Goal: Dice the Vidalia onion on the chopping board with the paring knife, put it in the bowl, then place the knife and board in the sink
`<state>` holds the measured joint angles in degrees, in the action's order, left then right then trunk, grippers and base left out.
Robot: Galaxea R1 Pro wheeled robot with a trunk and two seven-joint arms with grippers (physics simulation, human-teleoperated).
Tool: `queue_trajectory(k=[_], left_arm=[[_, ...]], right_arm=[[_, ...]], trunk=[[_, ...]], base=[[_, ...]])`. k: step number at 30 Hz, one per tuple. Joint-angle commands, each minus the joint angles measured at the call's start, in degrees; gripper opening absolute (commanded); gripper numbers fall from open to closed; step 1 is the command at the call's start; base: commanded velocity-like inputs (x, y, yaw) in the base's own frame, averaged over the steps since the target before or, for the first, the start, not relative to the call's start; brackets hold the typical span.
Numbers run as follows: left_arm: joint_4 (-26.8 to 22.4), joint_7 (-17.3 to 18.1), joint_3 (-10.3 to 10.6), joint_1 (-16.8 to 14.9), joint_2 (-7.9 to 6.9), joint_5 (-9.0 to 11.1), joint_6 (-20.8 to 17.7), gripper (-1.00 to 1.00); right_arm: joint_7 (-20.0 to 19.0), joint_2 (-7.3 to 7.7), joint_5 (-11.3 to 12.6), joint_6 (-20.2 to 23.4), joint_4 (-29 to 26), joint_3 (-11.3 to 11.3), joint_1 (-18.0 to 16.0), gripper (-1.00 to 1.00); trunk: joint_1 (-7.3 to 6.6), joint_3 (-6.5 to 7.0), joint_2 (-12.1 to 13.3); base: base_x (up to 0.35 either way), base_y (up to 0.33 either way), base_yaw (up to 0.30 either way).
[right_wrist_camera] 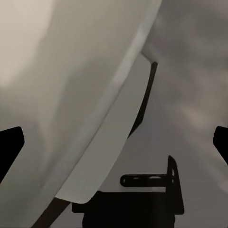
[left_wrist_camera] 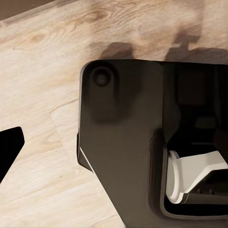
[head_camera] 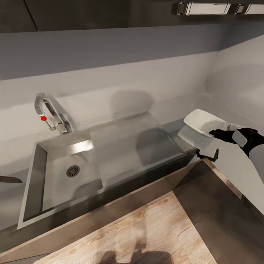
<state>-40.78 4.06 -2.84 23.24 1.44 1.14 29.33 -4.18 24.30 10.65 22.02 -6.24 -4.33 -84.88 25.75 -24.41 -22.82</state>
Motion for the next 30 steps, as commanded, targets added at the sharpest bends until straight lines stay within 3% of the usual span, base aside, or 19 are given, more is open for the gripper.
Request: queue_trajectory(k=[1, 17, 18, 30], left_arm=[[-0.1, 0.43, -0.27, 0.01, 0.06, 0.11, 0.02, 1.0], [-0.1, 0.43, -0.29, 0.01, -0.12, 0.12, 0.02, 1.0], [-0.09, 0.43, -0.29, 0.0, -0.12, 0.14, 0.02, 1.0], [-0.2, 0.43, -0.28, 0.02, -0.12, 0.18, 0.02, 1.0]], right_arm=[[-0.11, -0.01, 0.04, 0.3, -0.04, -0.42, -0.02, 1.0], [-1.59, -0.13, 0.07, 0.3, 0.06, -0.42, -0.02, 1.0], [-1.65, -0.13, 0.07, 0.3, 0.07, -0.42, -0.02, -1.0], [-1.7, -0.13, 0.07, 0.3, 0.09, -0.42, -0.02, -1.0]], trunk=[[0.03, -0.16, -0.1], [0.03, -1.08, -0.1], [0.03, -1.09, -0.1], [0.03, -1.1, -0.1]], base=[[0.0, 0.0, 0.0], [0.0, 0.0, 0.0], [0.0, 0.0, 0.0], [0.0, 0.0, 0.0]])
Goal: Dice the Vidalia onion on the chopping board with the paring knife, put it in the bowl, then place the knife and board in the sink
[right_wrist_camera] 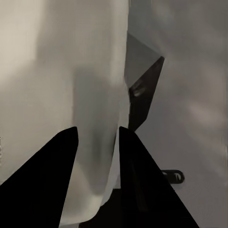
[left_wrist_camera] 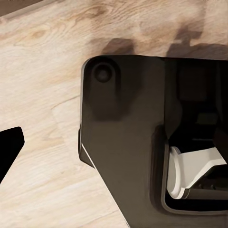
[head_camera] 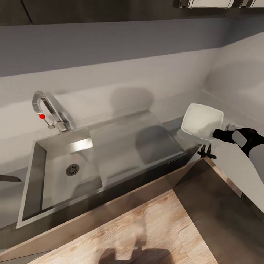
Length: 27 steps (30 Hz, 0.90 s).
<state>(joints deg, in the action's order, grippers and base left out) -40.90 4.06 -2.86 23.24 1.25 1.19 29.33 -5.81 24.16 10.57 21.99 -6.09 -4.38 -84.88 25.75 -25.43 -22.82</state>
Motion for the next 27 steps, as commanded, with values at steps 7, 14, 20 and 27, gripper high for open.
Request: queue_trajectory(k=[7, 14, 20, 27], left_arm=[[0.01, 0.43, -0.28, 0.02, 0.07, 0.1, 0.02, 1.0], [0.11, 0.43, -0.25, 0.01, 0.08, 0.08, 0.02, 1.0], [0.12, 0.43, -0.28, 0.04, 0.09, 0.11, 0.02, 1.0], [0.12, 0.43, -0.25, 0.03, 0.15, 0.08, 0.02, 1.0]], right_arm=[[-0.08, -0.02, 0.17, 0.33, -0.06, -0.36, -0.02, -1.0], [-0.15, -0.05, 0.24, 0.33, -0.06, -0.36, -0.02, -1.0], [-0.17, -0.08, 0.28, 0.33, -0.06, -0.35, -0.02, -1.0], [-2.98, -0.08, 0.18, 0.33, -0.06, -0.36, -0.02, -1.0]], trunk=[[0.03, 0.07, -0.1], [0.03, 0.66, -0.1], [0.03, 1.2, -0.1], [0.03, 1.84, -0.1]], base=[[0.0, 0.0, 0.0], [0.0, 0.0, 0.0], [0.0, 0.0, 0.0], [0.0, 0.0, 0.0]])
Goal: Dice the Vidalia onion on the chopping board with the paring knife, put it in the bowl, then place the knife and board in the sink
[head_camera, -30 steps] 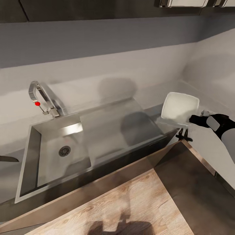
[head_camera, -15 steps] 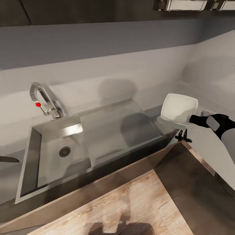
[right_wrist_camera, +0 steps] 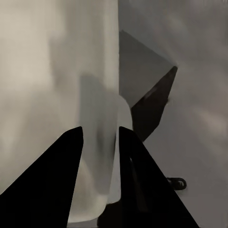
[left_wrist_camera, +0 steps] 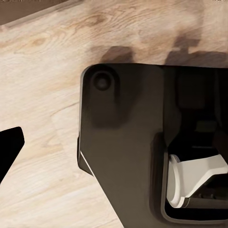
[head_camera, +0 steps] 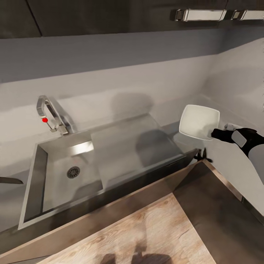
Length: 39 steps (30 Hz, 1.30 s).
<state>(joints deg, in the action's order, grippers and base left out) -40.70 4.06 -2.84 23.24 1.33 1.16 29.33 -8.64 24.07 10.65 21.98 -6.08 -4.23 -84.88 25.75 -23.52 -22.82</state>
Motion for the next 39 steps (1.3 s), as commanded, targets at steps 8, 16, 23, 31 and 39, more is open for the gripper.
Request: queue_trajectory(k=[8, 16, 23, 31, 39], left_arm=[[0.01, 0.43, -0.27, -0.01, 0.07, 0.16, 0.02, 1.0], [0.01, 0.43, -0.26, -0.01, 0.06, 0.15, 0.02, 1.0], [0.01, 0.43, -0.25, 0.0, 0.03, 0.13, 0.02, 1.0], [0.11, 0.43, -0.24, 0.02, 0.06, 0.13, 0.96, 1.0], [0.18, 0.43, -0.24, -0.01, 0.06, 0.16, 1.42, 1.0]], right_arm=[[-1.05, 0.01, 0.07, 0.35, 0.34, -0.46, -0.03, -1.0], [-1.38, -0.15, 0.15, 0.34, 0.45, -0.43, -0.03, -1.0], [-4.35, -0.17, 0.08, 0.34, 0.46, -0.42, -0.03, -1.0], [-5.14, -0.17, 0.07, 0.34, 0.88, -0.42, -0.03, -1.0], [-5.16, -0.24, 0.07, 0.34, 0.9, -0.42, -0.03, -1.0]], trunk=[[0.04, 0.64, -0.1], [0.04, 1.36, -0.1], [0.04, 1.82, -0.1], [0.04, 1.98, -0.1], [0.04, 1.98, -0.1]], base=[[-0.158, 0.0, 0.0], [-0.314, 0.09, 0.035], [-0.267, 0.2, 0.203], [-0.117, 0.274, 0.271], [-0.141, 0.276, 0.28]])
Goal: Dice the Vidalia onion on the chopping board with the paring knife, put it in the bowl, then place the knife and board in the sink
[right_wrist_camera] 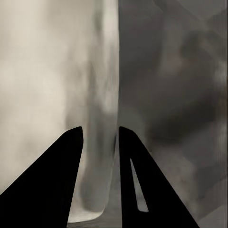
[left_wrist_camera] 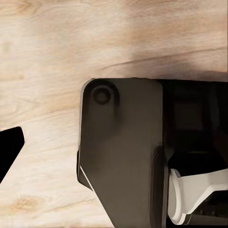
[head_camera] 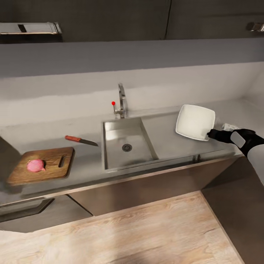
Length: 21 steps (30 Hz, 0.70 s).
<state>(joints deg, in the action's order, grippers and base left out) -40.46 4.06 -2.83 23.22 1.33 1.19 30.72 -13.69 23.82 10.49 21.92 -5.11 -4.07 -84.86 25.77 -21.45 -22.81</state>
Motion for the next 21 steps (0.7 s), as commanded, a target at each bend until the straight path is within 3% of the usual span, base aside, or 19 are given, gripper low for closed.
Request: queue_trajectory(k=[1, 14, 21], left_arm=[[-0.06, 0.43, -0.24, 0.03, 0.06, 0.12, 0.04, 1.0], [-0.13, 0.43, -0.24, 0.05, 0.06, 0.06, 0.09, 1.0], [-0.15, 0.43, -0.24, 0.02, -0.01, 0.11, 1.02, 1.0]], right_arm=[[-0.11, 0.0, 0.23, 0.4, -0.07, -0.59, -0.04, -1.0], [-0.02, -0.04, 0.23, 0.4, -0.07, -0.59, -0.04, -1.0], [-0.02, -0.01, 0.22, 0.4, -0.06, -0.59, -0.04, -1.0]], trunk=[[0.02, -0.09, -0.11], [0.02, -0.09, -0.11], [0.02, -0.09, -0.11]], base=[[-0.188, 0.255, 0.28], [-0.214, 0.239, 0.28], [-0.066, 0.285, 0.28]])
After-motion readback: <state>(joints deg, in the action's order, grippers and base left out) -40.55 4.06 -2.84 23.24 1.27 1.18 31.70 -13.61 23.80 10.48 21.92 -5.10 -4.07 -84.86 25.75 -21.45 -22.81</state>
